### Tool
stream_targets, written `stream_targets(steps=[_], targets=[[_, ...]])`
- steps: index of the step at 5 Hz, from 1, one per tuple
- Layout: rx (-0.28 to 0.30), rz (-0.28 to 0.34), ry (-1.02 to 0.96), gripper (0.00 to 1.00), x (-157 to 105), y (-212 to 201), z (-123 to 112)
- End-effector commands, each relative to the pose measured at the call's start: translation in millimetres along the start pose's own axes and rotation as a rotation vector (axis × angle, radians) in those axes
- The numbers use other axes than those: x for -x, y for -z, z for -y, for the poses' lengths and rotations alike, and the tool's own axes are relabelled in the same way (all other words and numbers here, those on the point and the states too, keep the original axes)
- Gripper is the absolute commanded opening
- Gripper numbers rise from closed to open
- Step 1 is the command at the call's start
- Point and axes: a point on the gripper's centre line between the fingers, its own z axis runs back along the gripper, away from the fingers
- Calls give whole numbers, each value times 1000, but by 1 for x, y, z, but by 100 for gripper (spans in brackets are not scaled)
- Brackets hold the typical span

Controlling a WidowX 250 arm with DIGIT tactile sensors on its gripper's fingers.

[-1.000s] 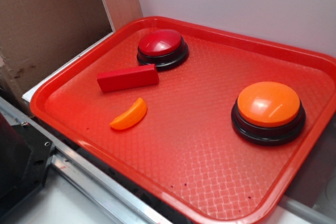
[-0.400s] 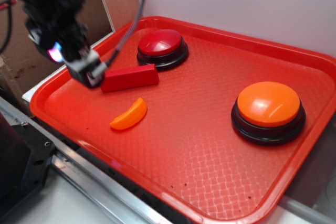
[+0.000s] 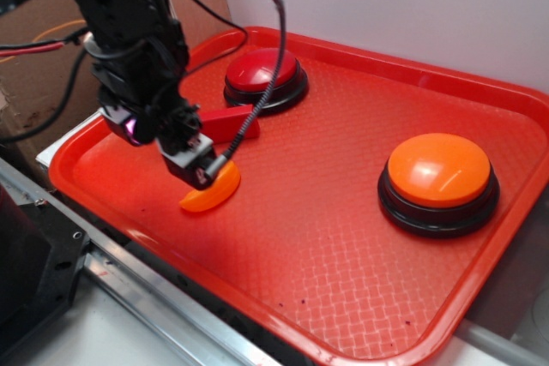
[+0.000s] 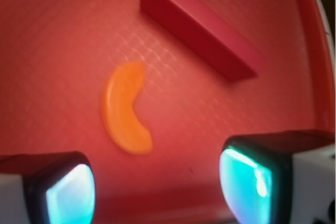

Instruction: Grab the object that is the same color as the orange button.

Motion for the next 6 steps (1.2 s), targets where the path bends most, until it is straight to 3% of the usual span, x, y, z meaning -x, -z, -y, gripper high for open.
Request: stream_targets(steps=[1, 4, 6], targets=[[-32, 19, 10, 100, -8, 20, 17], [91, 31, -49, 100, -9, 45, 6], [114, 37, -53, 100, -8, 60, 7]])
